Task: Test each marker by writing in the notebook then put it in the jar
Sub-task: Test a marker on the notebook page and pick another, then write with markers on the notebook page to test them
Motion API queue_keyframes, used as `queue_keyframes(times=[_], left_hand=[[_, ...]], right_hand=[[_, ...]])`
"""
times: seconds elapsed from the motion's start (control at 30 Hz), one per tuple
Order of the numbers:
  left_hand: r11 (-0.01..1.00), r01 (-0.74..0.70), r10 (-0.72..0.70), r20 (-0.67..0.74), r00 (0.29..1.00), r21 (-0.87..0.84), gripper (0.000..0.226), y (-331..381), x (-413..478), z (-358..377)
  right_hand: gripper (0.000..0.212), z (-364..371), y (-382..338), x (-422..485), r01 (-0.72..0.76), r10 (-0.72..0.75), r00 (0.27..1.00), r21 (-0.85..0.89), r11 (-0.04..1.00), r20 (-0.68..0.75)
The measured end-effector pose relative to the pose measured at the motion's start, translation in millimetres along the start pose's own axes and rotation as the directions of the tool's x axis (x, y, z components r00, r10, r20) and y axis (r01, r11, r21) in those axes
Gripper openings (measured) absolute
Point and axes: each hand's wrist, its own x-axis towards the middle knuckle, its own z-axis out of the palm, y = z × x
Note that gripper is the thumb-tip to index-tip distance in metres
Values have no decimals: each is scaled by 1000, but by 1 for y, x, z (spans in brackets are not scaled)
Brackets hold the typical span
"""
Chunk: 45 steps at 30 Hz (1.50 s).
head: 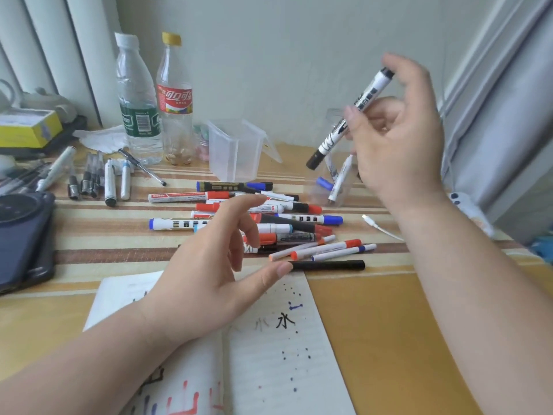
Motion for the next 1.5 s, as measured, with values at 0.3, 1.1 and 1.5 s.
queue_keyframes(times=[0.3, 1.1, 1.5], left_hand=[[999, 22, -23, 19, 1000, 45, 63, -6, 1, 2], [972, 68, -72, 6, 997, 224, 7, -15, 6, 0], [961, -64, -11, 270, 963, 269, 8, -15, 5, -2]], right_hand=[[40, 10, 54, 63, -25, -17, 968, -161, 987, -252], [16, -5, 2, -67, 45, 502, 428, -573, 818, 751], [8, -3, 10, -81, 182, 330, 512, -477, 860, 793]])
